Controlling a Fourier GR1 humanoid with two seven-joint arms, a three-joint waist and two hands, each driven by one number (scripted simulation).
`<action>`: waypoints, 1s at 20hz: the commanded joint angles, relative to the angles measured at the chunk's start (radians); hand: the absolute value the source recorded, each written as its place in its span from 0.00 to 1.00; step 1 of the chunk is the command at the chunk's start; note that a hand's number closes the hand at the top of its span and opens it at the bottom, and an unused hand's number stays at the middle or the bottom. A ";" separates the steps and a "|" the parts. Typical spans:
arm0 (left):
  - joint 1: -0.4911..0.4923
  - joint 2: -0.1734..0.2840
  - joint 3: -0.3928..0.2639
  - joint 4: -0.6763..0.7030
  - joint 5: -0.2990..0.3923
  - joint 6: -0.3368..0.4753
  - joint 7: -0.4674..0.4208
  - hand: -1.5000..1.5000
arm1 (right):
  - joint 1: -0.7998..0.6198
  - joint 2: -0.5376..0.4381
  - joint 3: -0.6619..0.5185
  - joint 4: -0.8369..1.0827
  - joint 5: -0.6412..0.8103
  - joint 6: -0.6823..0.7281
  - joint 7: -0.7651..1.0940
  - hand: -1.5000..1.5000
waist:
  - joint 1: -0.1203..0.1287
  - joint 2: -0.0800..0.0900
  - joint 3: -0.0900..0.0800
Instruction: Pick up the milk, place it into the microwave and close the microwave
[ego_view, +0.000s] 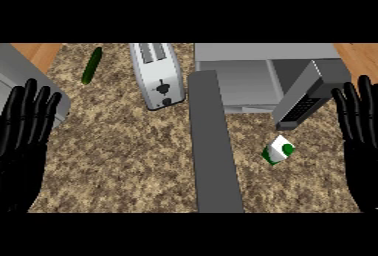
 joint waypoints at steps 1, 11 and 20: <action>0.000 -0.009 -0.034 -0.039 -0.026 -0.003 0.007 0.00 | 0.051 -0.008 -0.021 -0.046 -0.023 0.028 -0.027 0.00 | 0.026 0.035 0.001; 0.103 -0.100 -0.188 0.096 -0.009 0.102 -0.090 0.00 | 0.279 -0.094 -0.056 0.062 -0.247 0.329 -0.149 0.00 | 0.023 0.034 0.001; 0.180 -0.101 -0.391 0.166 -0.056 0.226 -0.208 0.00 | 0.391 -0.100 -0.154 0.177 -0.208 0.449 -0.294 0.00 | 0.027 0.035 0.001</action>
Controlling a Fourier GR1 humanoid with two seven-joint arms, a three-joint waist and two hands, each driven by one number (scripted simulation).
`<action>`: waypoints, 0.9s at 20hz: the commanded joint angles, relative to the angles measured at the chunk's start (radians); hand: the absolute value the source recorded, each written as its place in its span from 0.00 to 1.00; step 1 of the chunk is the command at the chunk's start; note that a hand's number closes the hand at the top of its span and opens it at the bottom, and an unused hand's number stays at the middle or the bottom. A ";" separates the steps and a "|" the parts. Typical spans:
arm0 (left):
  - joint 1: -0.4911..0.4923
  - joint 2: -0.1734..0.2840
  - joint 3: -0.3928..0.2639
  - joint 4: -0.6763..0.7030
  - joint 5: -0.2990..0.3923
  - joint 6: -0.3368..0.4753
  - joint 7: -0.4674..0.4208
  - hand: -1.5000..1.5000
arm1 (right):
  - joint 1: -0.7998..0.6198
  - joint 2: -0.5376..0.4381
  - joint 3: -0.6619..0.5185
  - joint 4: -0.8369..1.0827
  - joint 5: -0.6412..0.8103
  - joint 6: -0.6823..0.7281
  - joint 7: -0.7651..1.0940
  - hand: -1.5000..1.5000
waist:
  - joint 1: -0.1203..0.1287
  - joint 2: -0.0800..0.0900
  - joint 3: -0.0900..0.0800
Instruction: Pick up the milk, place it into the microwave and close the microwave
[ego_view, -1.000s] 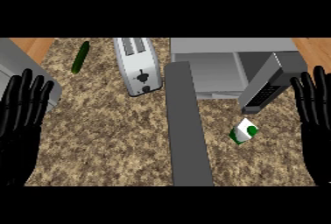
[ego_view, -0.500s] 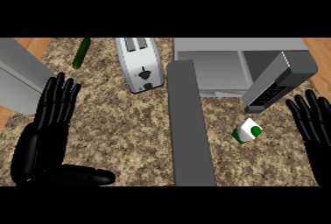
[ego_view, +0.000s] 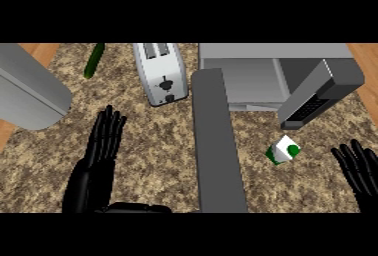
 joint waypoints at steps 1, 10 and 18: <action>-0.009 -0.003 -0.082 0.023 -0.032 0.086 -0.008 0.00 | 0.019 0.015 -0.028 0.026 0.023 0.022 -0.010 0.00 | 0.003 0.001 0.000; 0.077 -0.003 -0.191 0.014 -0.062 0.147 -0.067 0.00 | -0.017 0.045 -0.065 0.288 0.197 0.048 -0.286 0.00 | 0.006 0.001 0.000; 0.167 0.042 -0.245 0.064 0.015 0.159 -0.209 0.00 | -0.121 0.022 -0.127 0.486 0.206 0.038 -0.342 0.00 | 0.008 0.001 0.000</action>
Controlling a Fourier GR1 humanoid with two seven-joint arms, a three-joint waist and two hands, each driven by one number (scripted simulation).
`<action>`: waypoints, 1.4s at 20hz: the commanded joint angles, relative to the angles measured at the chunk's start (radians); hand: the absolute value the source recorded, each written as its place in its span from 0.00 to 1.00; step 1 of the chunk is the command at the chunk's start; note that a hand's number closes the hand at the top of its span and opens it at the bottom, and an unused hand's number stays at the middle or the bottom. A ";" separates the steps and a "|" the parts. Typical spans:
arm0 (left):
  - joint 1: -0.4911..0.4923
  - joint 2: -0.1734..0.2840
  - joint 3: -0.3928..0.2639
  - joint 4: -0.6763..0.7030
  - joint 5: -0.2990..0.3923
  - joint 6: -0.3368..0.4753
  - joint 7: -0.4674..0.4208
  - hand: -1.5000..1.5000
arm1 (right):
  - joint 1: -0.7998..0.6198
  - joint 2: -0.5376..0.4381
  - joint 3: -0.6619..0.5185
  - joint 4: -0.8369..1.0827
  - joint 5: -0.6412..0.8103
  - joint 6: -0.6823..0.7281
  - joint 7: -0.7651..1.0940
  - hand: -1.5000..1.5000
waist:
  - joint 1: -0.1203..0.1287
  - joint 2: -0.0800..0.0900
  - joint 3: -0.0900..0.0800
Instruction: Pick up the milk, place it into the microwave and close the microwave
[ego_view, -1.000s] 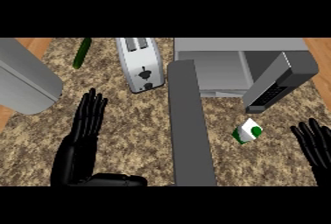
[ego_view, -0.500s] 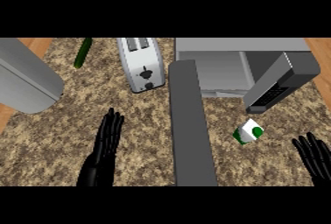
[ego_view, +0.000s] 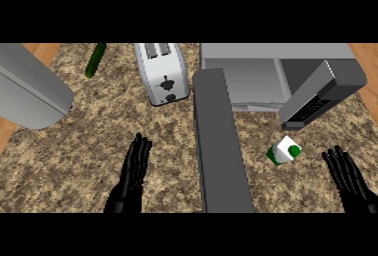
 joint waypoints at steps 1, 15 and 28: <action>0.040 -0.002 -0.054 -0.014 -0.008 0.006 -0.010 0.00 | -0.092 0.015 0.000 0.231 0.095 -0.041 -0.157 0.00 | 0.005 0.001 0.001; 0.126 0.128 0.058 -0.132 0.138 -0.099 -0.009 0.00 | -0.431 -0.012 -0.056 0.735 0.195 -0.236 -0.302 0.00 | 0.009 0.001 0.000; 0.140 0.232 0.245 -0.057 0.282 -0.251 -0.122 0.00 | -0.634 -0.094 -0.156 1.185 0.190 -0.320 -0.584 1.00 | 0.014 0.005 0.001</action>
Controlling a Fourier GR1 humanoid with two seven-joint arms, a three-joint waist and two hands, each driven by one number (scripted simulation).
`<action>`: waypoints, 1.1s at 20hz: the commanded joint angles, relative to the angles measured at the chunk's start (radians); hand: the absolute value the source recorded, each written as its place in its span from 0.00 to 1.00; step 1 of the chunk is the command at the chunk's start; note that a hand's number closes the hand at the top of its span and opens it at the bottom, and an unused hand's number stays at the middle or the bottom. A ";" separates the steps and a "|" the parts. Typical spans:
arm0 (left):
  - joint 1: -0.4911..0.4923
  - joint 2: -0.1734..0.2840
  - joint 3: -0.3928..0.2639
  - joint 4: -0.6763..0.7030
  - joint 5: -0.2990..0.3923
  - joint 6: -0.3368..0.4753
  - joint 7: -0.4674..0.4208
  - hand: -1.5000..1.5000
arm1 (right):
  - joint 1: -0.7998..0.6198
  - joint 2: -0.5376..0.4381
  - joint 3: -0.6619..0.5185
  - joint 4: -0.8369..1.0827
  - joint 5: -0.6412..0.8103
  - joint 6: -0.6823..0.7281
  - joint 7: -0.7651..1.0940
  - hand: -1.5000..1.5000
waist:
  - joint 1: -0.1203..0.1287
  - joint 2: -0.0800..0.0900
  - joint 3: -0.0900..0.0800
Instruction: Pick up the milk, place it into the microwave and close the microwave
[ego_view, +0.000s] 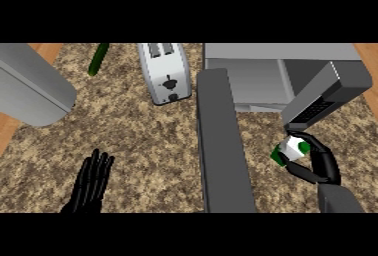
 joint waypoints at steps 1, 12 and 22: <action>-0.034 0.000 0.016 -0.006 0.012 -0.014 0.031 0.00 | -0.070 -0.001 -0.024 0.152 0.014 -0.079 -0.138 1.00 | 0.004 0.003 0.001; 0.057 0.033 0.049 -0.017 0.043 -0.067 -0.040 0.00 | -0.116 -0.022 -0.044 0.227 0.059 -0.288 -0.063 1.00 | 0.012 0.005 0.001; 0.010 0.033 0.097 0.006 0.058 -0.084 -0.019 0.00 | -0.111 0.113 -0.052 0.185 0.009 -0.209 -0.168 1.00 | 0.001 0.002 0.001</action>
